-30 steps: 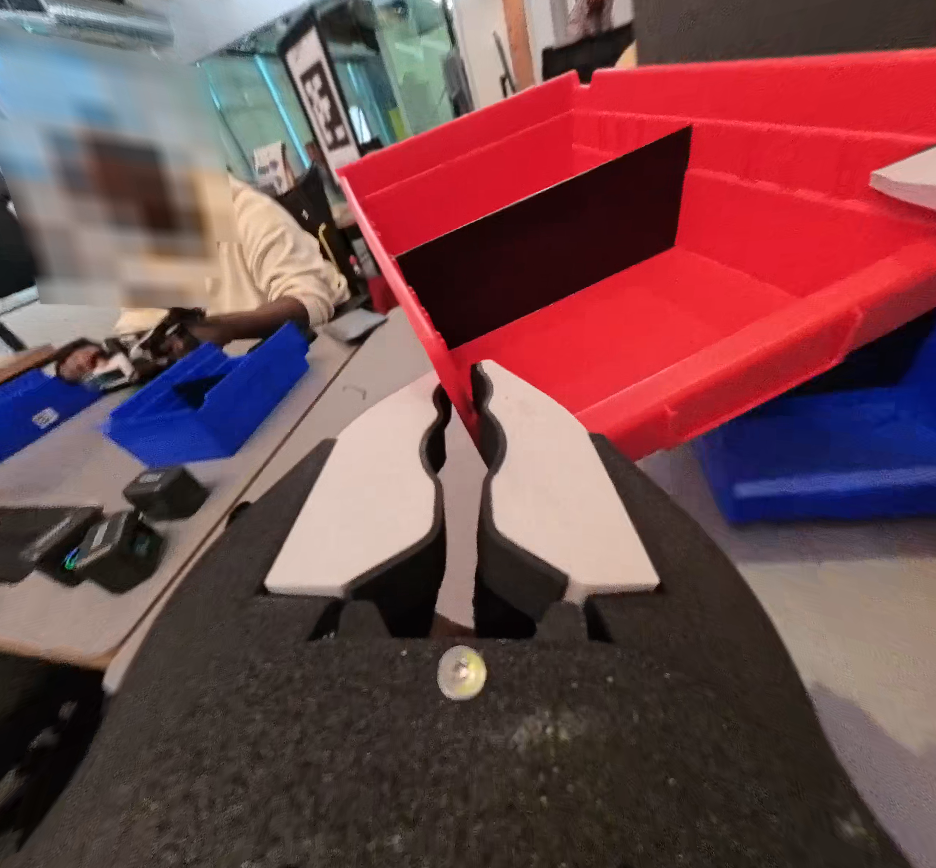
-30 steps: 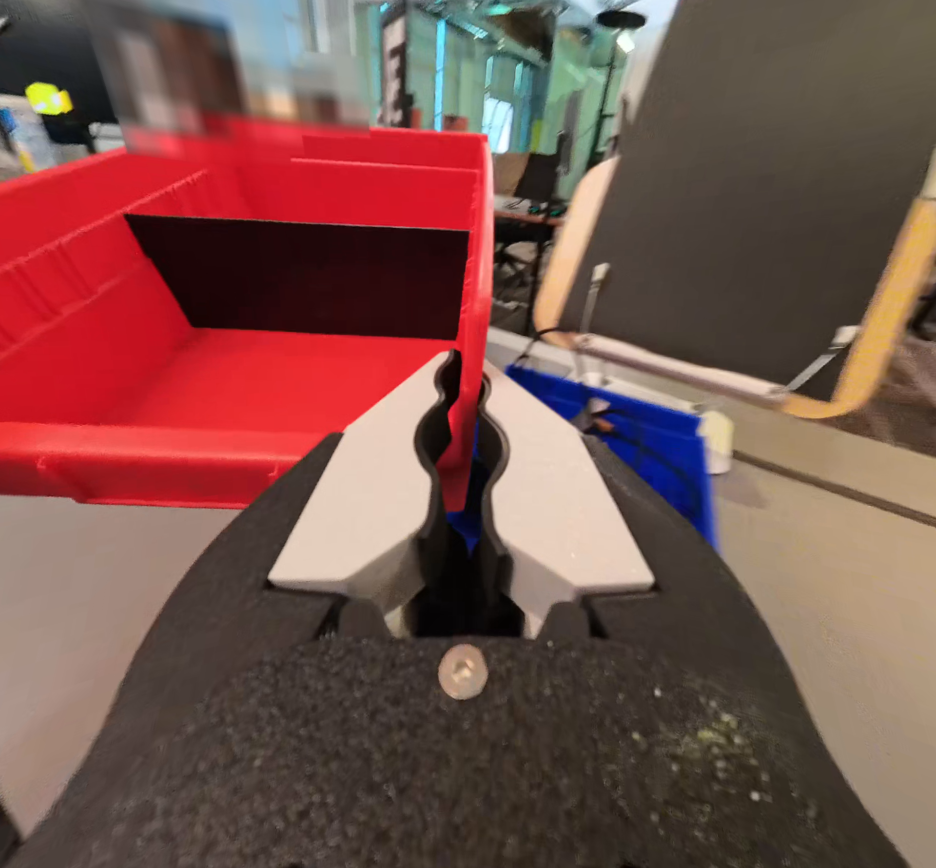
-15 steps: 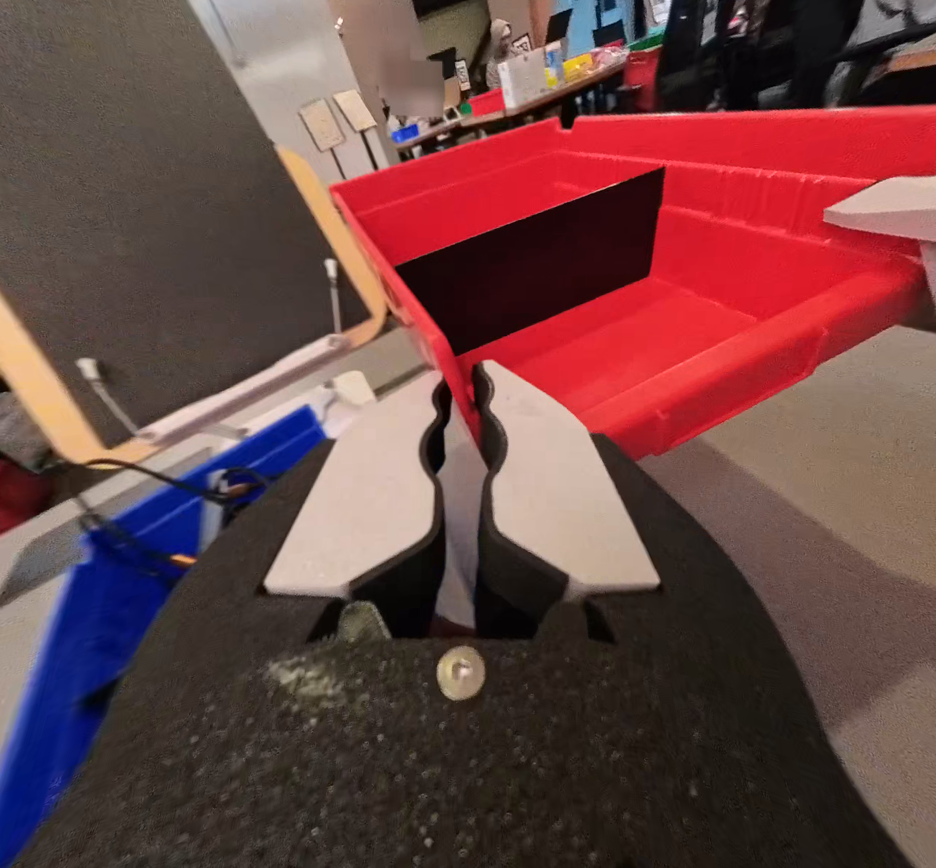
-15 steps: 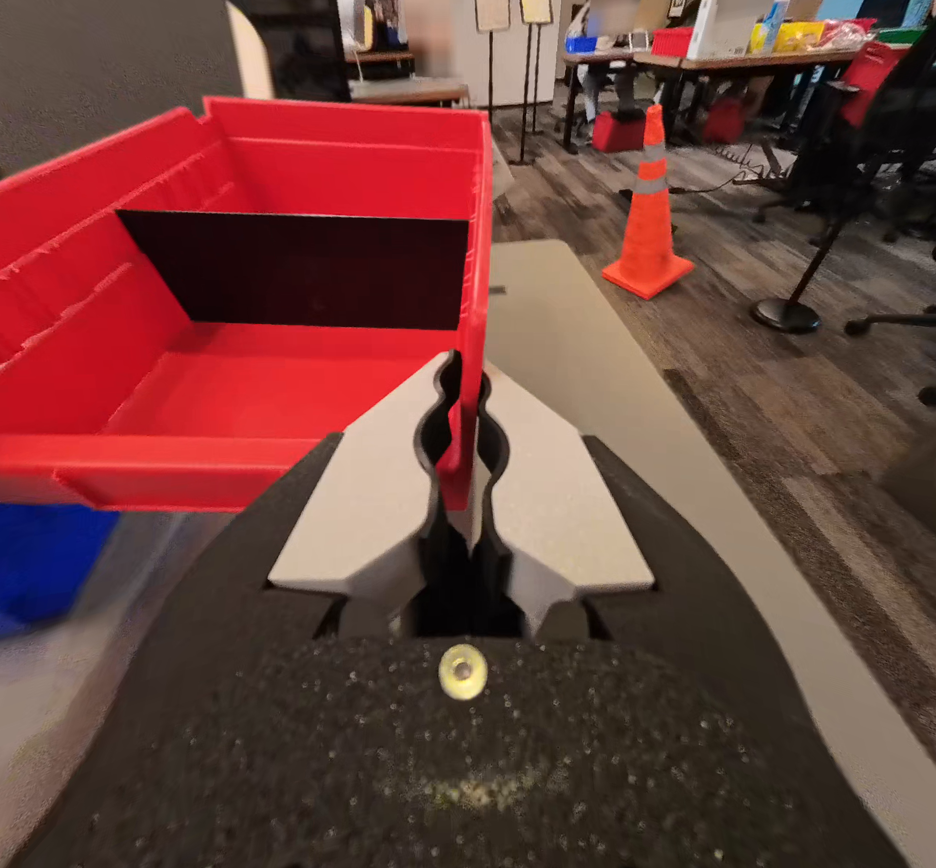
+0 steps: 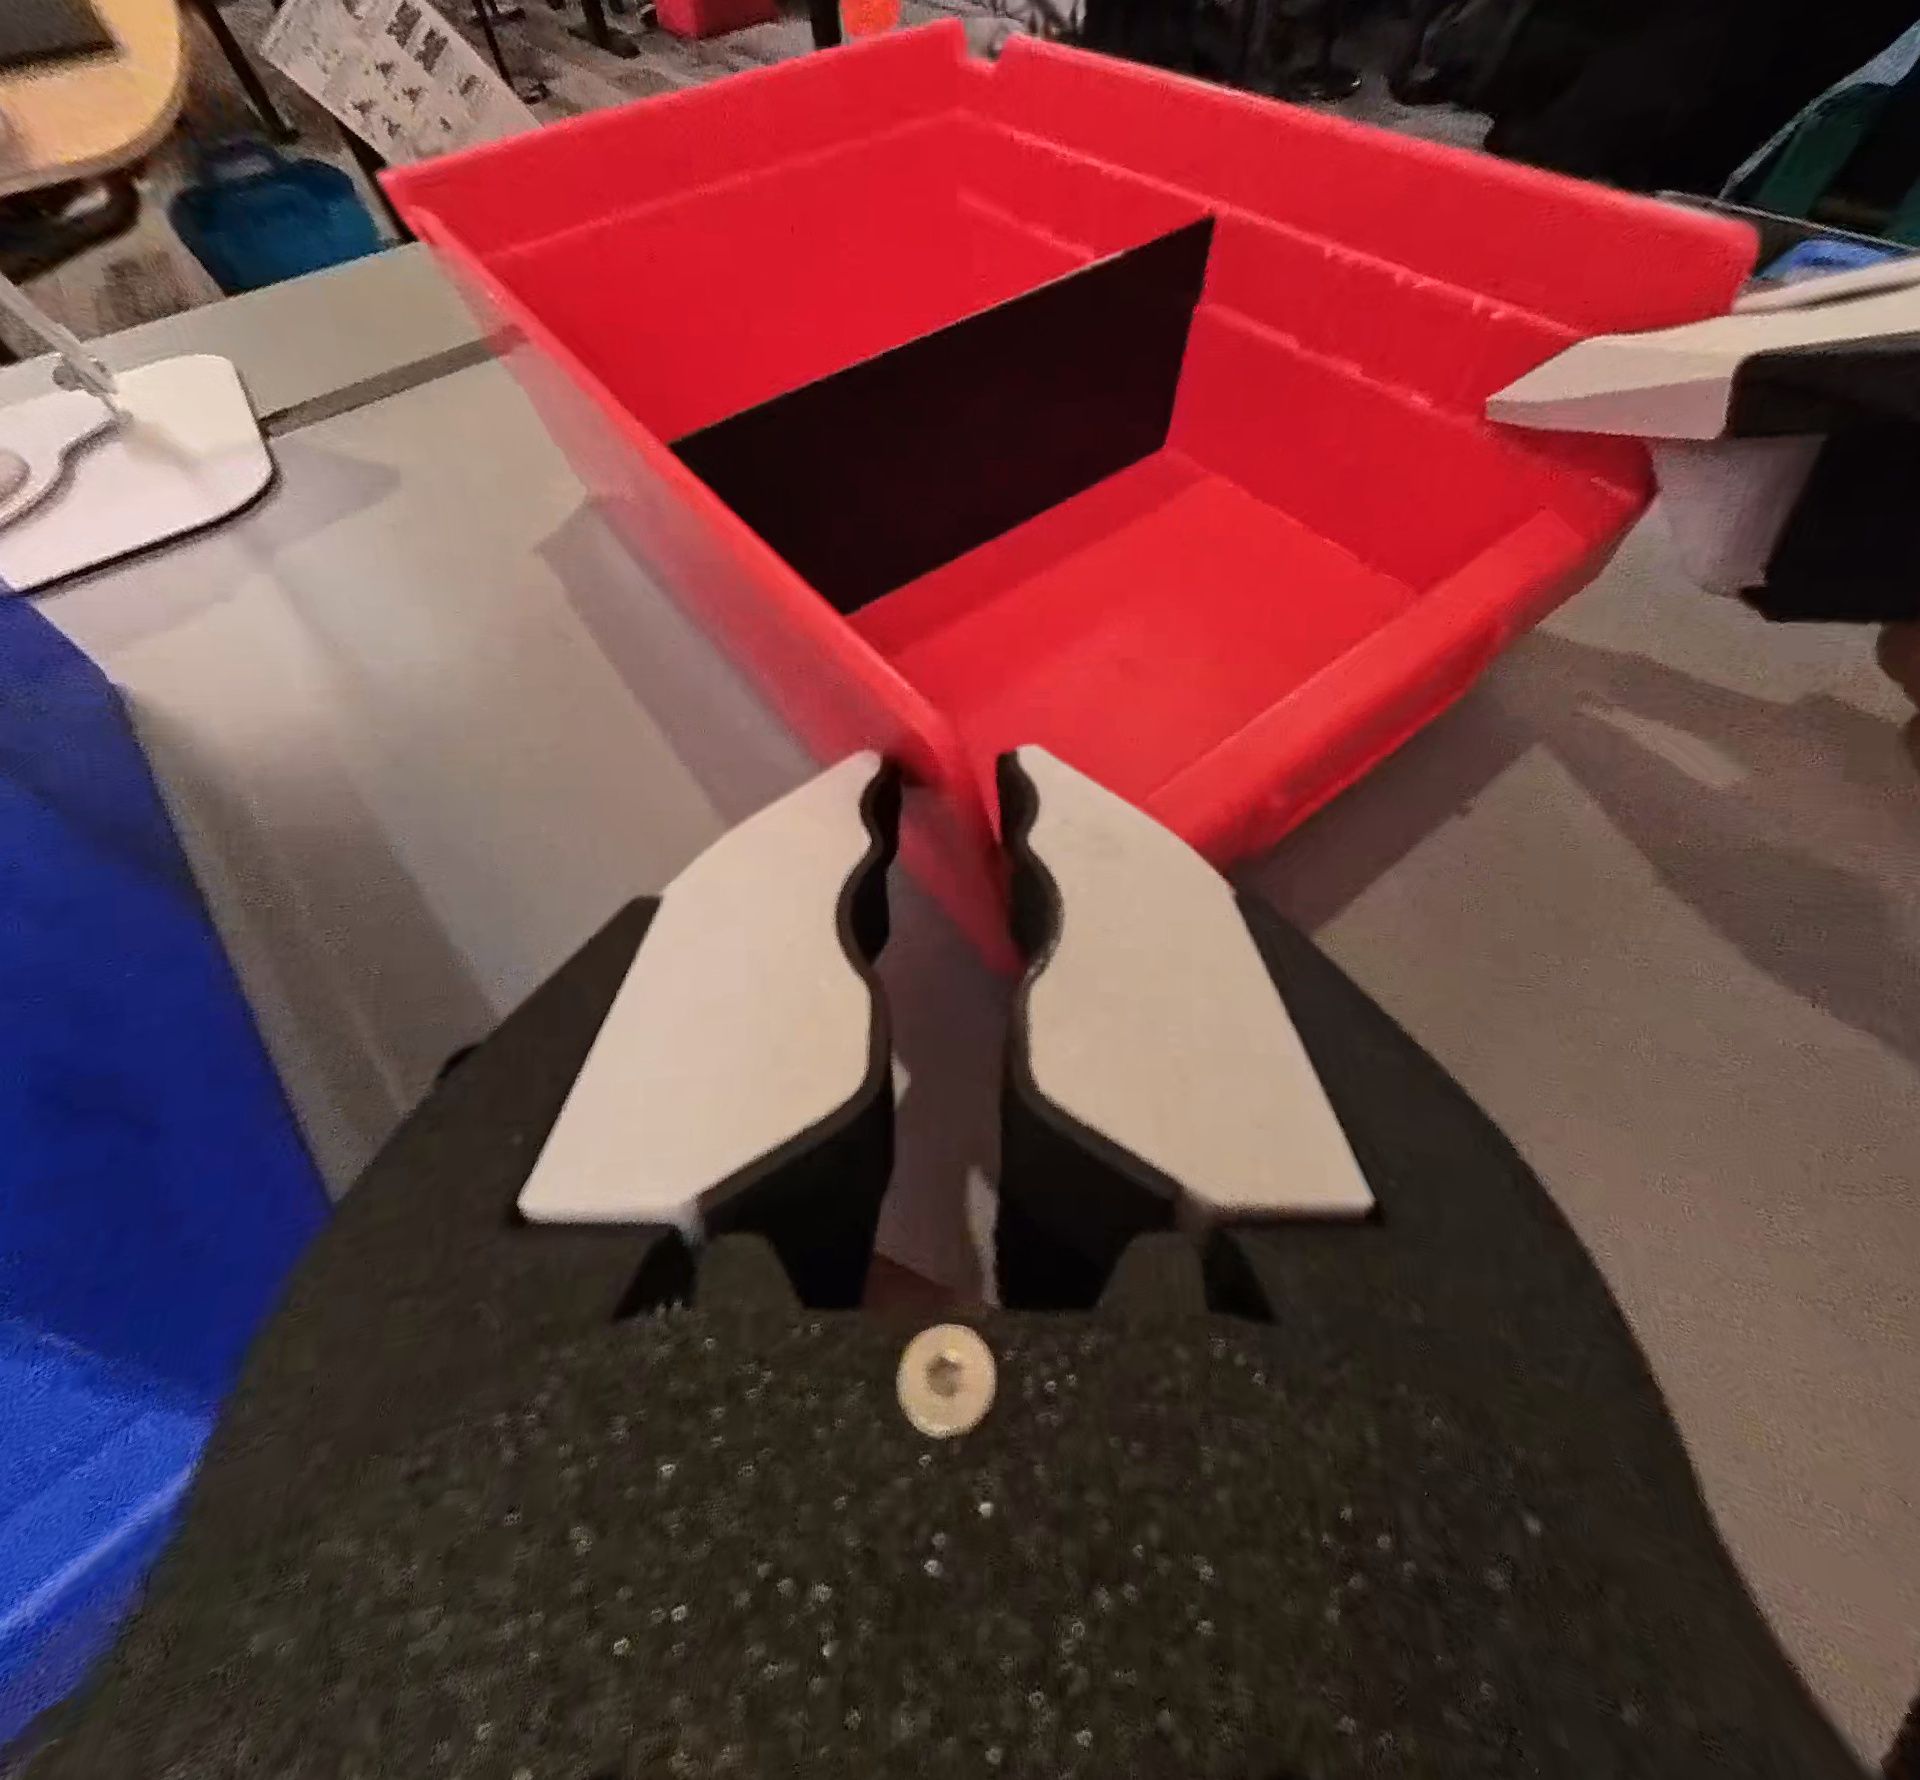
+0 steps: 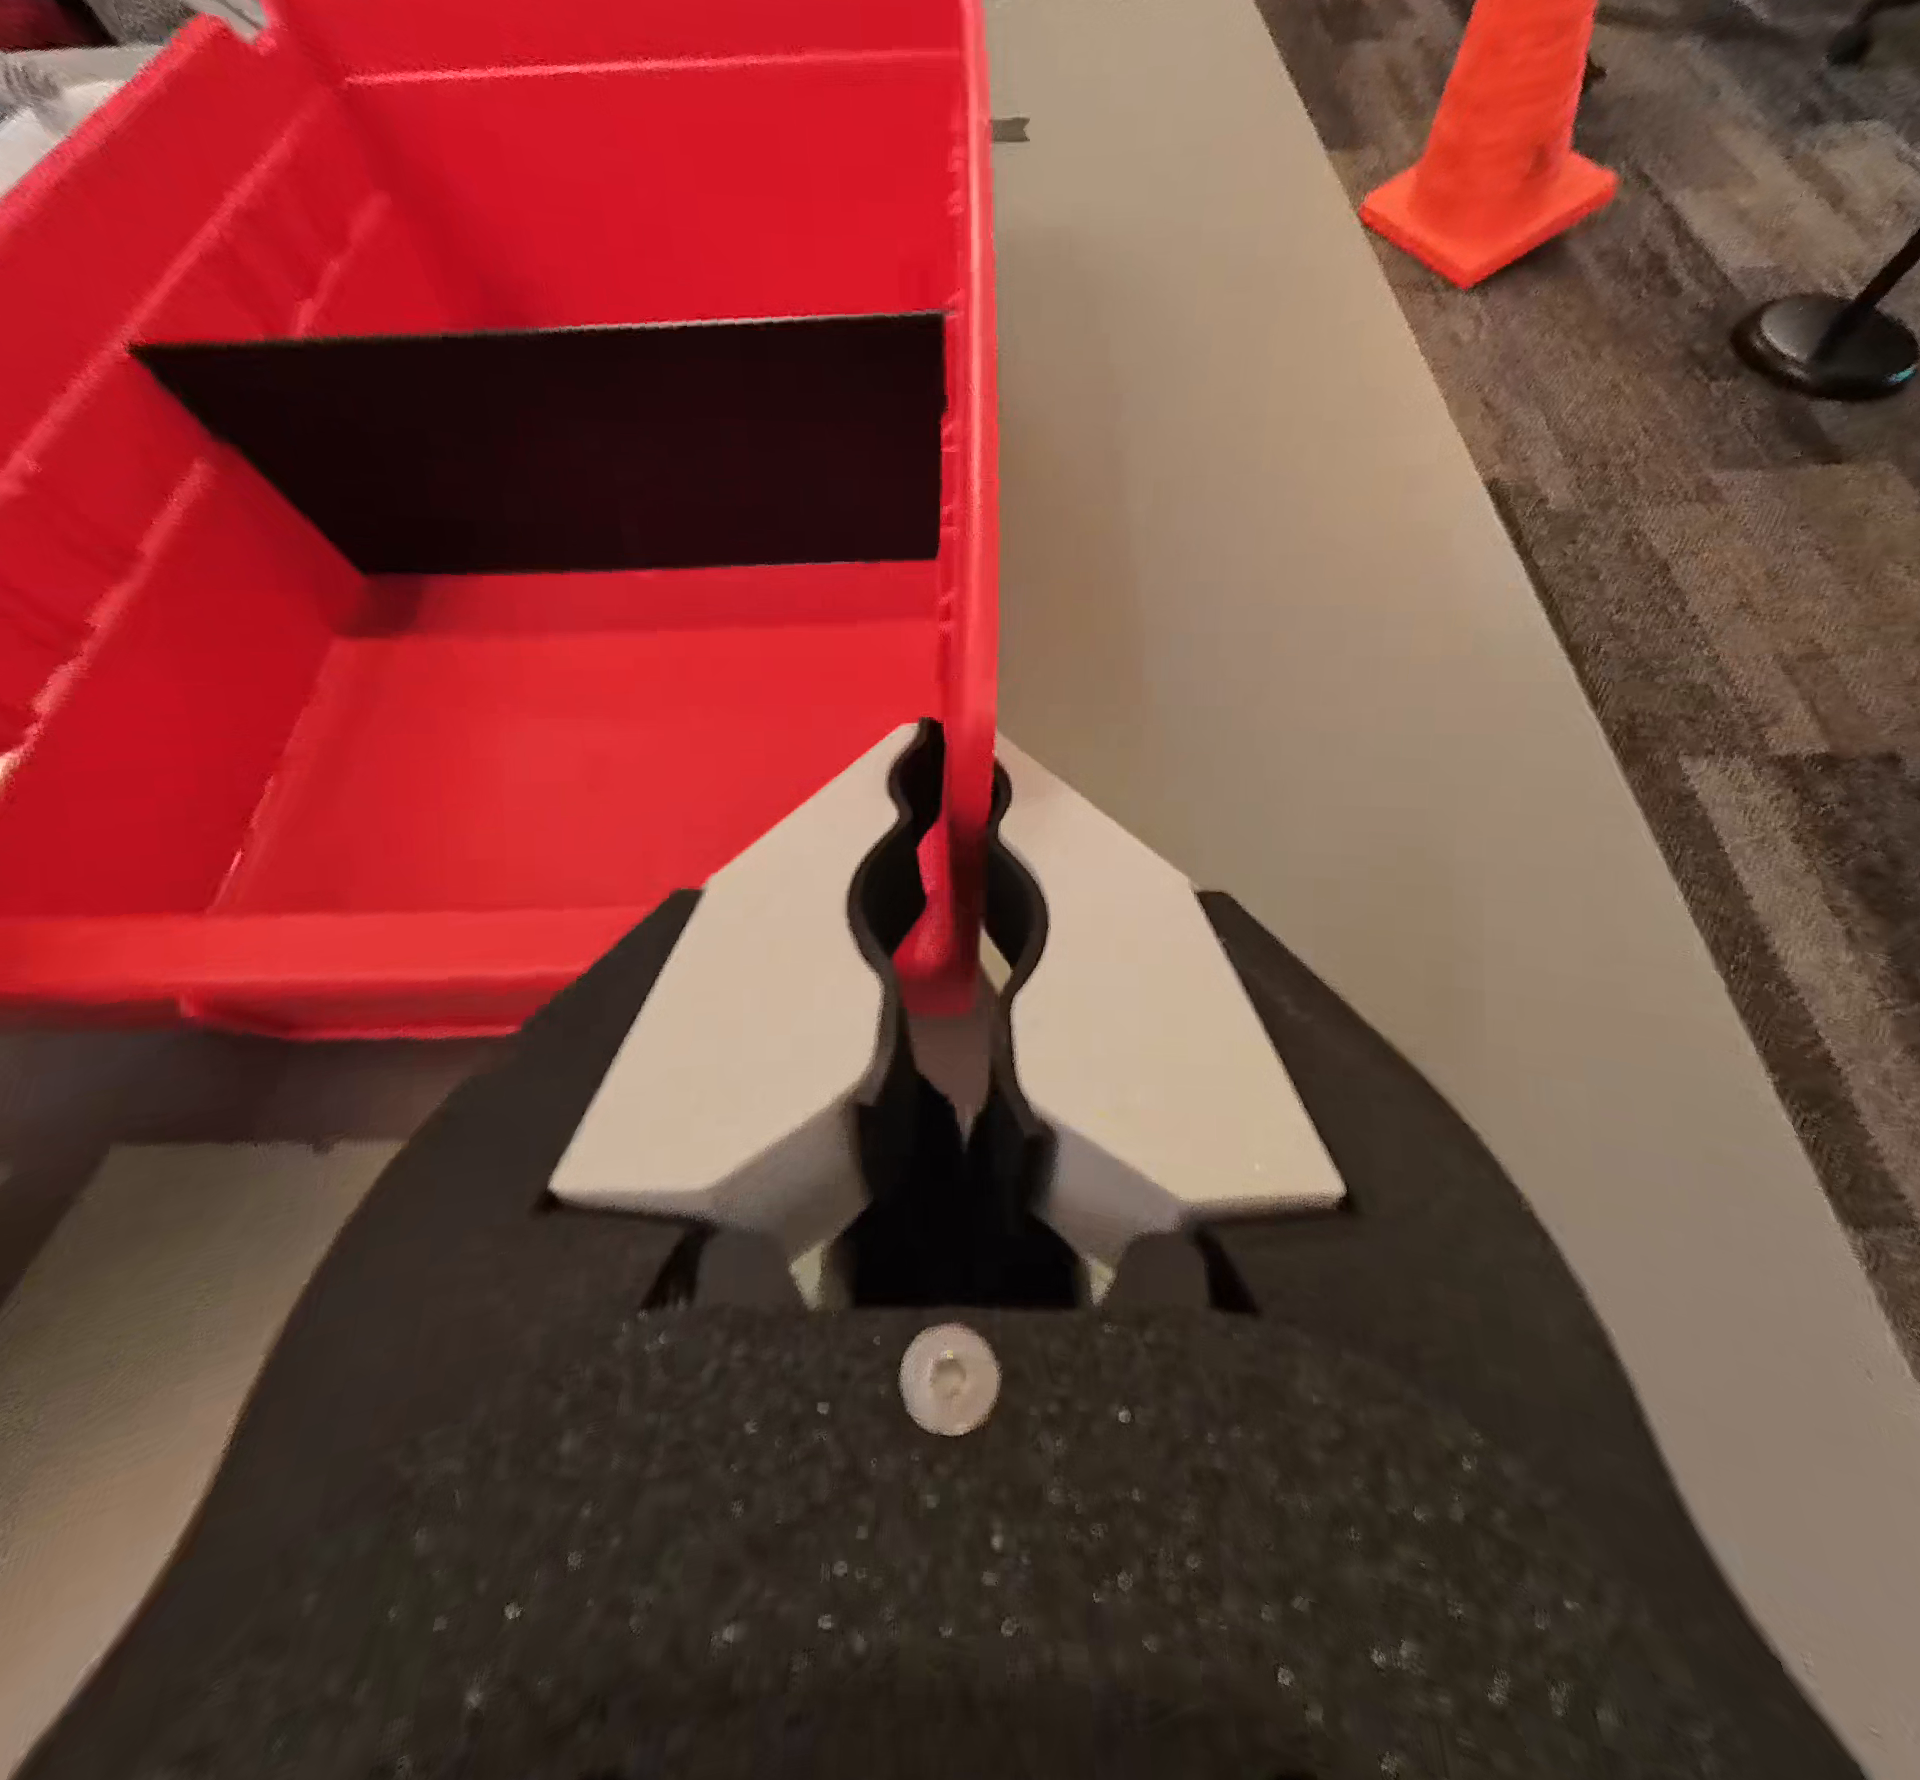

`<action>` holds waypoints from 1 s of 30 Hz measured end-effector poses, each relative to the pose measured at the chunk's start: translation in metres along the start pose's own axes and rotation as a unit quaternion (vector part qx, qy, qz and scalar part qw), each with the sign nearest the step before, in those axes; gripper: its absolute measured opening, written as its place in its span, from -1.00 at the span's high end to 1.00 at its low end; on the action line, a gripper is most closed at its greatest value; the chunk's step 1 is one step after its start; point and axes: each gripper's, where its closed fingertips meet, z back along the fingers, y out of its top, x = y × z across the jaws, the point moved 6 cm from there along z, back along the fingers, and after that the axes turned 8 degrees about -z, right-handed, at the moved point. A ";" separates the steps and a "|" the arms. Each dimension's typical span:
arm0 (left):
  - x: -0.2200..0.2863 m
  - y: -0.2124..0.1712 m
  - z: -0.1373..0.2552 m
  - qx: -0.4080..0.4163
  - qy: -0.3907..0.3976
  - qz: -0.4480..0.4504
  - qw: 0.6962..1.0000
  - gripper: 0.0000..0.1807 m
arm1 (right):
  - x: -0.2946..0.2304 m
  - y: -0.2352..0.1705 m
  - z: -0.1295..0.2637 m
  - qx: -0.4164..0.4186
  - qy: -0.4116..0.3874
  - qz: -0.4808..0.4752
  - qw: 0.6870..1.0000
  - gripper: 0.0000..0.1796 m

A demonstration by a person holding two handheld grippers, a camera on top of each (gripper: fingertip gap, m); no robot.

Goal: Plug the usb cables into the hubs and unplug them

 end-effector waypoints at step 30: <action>-0.242 -0.117 0.172 -0.068 0.163 0.120 0.977 0.88 | -0.326 -0.047 -0.031 0.016 0.070 0.092 0.993 0.93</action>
